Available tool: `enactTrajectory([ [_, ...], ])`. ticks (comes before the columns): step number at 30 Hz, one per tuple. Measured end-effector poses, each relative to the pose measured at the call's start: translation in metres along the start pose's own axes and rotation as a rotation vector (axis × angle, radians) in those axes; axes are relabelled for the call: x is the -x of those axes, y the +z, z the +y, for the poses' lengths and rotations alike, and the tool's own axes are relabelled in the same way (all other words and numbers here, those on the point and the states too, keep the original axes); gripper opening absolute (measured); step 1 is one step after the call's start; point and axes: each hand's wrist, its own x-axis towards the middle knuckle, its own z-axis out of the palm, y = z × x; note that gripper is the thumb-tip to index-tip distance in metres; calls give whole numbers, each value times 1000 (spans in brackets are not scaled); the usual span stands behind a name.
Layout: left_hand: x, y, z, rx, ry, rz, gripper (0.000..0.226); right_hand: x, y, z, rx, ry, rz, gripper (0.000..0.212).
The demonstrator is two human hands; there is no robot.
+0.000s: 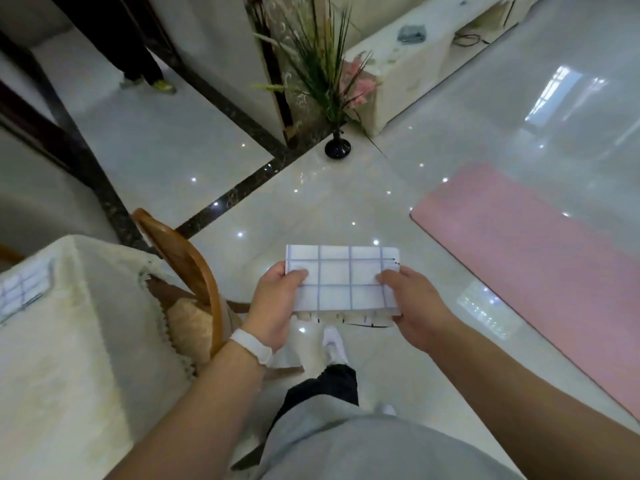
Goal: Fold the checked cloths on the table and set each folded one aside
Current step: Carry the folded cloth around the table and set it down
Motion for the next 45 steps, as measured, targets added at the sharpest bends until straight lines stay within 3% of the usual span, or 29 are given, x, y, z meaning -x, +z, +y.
enactTrajectory([
  [16,-247,-63,137,170,-20,124,14,-223,180,-165,182,-18,-110,15],
  [36,-400,-173,220,456,-96,525,22,-410,390,-262,505,4,-481,14],
  [45,-456,-202,279,462,-115,810,18,-478,490,-311,630,-11,-684,15],
])
